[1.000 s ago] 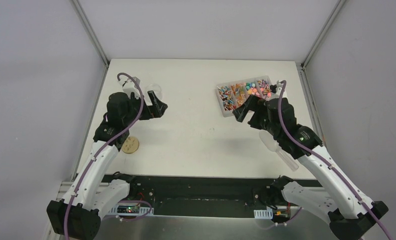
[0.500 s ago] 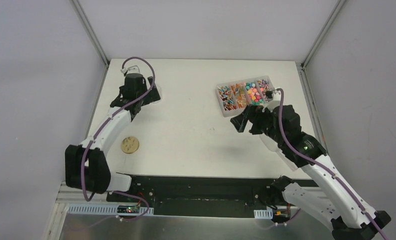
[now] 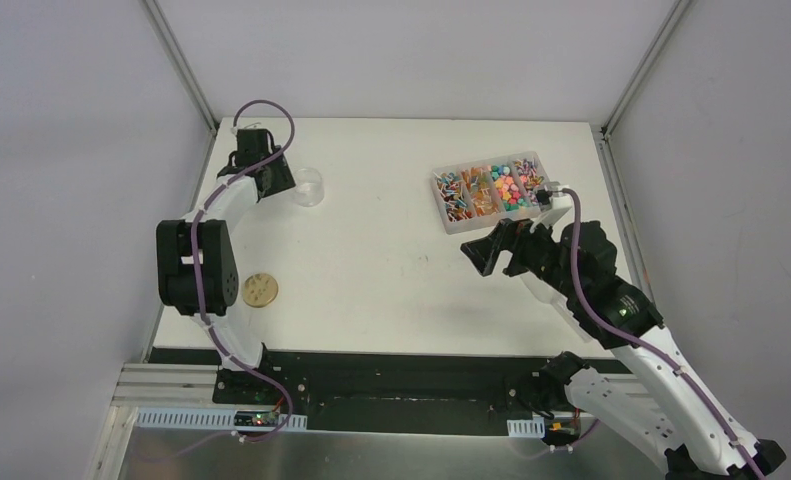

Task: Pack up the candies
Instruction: Move the packing bottle to the center of the board.

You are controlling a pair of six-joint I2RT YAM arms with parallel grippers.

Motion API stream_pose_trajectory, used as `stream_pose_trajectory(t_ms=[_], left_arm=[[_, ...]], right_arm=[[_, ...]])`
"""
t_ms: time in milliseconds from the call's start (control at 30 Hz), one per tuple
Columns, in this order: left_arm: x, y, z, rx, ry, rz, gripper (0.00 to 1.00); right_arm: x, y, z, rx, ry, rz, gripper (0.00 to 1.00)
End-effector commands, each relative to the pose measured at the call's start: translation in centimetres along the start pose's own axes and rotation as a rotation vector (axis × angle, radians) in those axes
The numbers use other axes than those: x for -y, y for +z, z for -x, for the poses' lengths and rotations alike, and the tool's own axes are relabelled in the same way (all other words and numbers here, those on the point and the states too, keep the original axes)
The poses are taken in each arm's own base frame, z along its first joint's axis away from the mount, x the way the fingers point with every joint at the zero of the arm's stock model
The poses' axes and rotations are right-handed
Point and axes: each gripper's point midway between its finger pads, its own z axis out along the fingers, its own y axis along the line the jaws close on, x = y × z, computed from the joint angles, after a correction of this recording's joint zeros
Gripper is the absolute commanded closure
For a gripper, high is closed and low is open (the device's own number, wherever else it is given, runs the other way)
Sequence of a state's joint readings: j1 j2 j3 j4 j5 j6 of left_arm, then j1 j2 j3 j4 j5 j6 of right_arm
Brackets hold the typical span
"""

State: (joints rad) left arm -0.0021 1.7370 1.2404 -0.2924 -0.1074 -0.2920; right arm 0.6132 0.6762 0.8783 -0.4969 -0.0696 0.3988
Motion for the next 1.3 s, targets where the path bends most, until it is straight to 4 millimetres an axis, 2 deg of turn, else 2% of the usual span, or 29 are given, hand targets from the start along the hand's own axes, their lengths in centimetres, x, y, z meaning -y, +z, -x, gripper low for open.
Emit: stream_pose_trajectory(t_ms=[0,133,267,467,667,800,900,1000,1133,1267], left_arm=[[3.0,0.8,2.6,0.038,-0.001,-0.115,0.41],[3.4,2.6,2.8,0.021,-0.002,-0.114,0.47],[3.6,4.0,2.7,0.006,-0.001,-0.114,0.58],[4.2,4.5,2.0,-0.028,0.008,-0.147,0.78],[4.3,3.3,1.2,-0.047,0.047,-0.184,0.89],[5.3,2.5,0.4,-0.068,0.099,-0.194,0.93],[6.7,1.4,0.0,-0.067,0.138,-0.199,0.94],[9.0,-0.2,-1.1,-0.073,0.180,-0.231,0.94],[11.6,-2.4,-3.3,-0.085,0.224,-0.270,0.94],[13.7,-3.7,-5.3,-0.099,0.270,-0.302,0.94]], right_arm=[[-1.0,0.1,1.1,0.034,-0.036,0.046,0.00],[-1.1,0.0,1.3,0.039,-0.034,0.051,0.00],[-1.2,0.0,1.3,0.039,-0.032,0.057,0.00],[-0.8,0.0,1.0,0.032,-0.013,0.035,0.00],[-0.4,0.0,0.6,0.024,0.006,0.012,0.00],[0.0,0.0,0.6,0.025,0.020,-0.010,0.00],[0.1,-0.2,0.5,0.021,0.029,-0.018,0.00],[0.4,-0.3,0.2,0.016,0.040,-0.035,0.00],[0.9,-0.5,-0.2,0.010,0.054,-0.059,0.00],[1.1,-0.6,-0.8,0.001,0.068,-0.062,0.00]])
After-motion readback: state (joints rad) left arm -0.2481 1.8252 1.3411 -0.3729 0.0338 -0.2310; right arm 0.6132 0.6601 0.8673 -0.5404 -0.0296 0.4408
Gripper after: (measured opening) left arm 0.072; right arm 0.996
